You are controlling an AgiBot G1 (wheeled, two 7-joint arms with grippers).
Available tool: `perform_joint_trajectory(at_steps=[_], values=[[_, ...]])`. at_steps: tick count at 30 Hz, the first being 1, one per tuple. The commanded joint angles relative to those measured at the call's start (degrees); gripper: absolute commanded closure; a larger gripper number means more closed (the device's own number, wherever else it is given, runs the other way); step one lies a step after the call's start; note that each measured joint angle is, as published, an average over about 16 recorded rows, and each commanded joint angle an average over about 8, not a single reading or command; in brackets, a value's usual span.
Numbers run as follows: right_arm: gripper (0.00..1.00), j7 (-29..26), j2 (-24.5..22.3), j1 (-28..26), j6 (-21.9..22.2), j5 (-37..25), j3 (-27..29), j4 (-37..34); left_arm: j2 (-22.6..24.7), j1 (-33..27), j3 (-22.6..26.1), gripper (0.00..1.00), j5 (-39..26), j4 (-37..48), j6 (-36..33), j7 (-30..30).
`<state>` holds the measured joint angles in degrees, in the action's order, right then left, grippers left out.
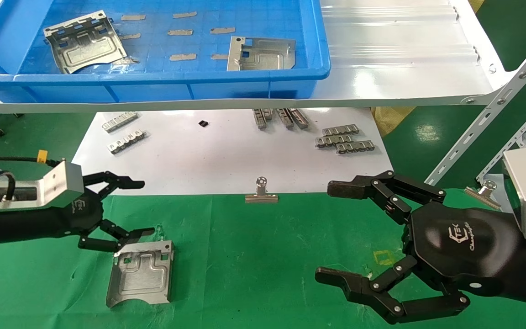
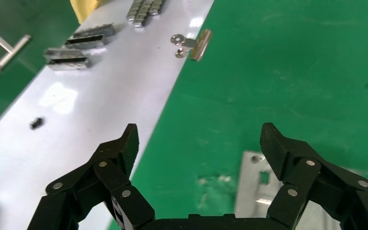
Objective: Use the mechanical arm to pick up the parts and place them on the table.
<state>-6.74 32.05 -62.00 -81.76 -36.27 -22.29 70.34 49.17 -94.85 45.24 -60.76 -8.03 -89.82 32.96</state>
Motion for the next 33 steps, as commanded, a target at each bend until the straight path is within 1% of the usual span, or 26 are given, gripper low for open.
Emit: perform_joint_trajectory(at_steps=[1, 33], values=[[0.0, 0.0, 0.0, 0.0, 0.0, 0.0, 0.0, 0.0, -0.3, 0.6, -0.6, 0.0, 0.4, -1.3, 0.1, -0.8], [0.0, 0.0, 0.0, 0.0, 0.0, 0.0, 0.0, 0.0, -8.3, 19.6, -17.2, 0.0, 11.1, -38.5, 2.4, -25.7]])
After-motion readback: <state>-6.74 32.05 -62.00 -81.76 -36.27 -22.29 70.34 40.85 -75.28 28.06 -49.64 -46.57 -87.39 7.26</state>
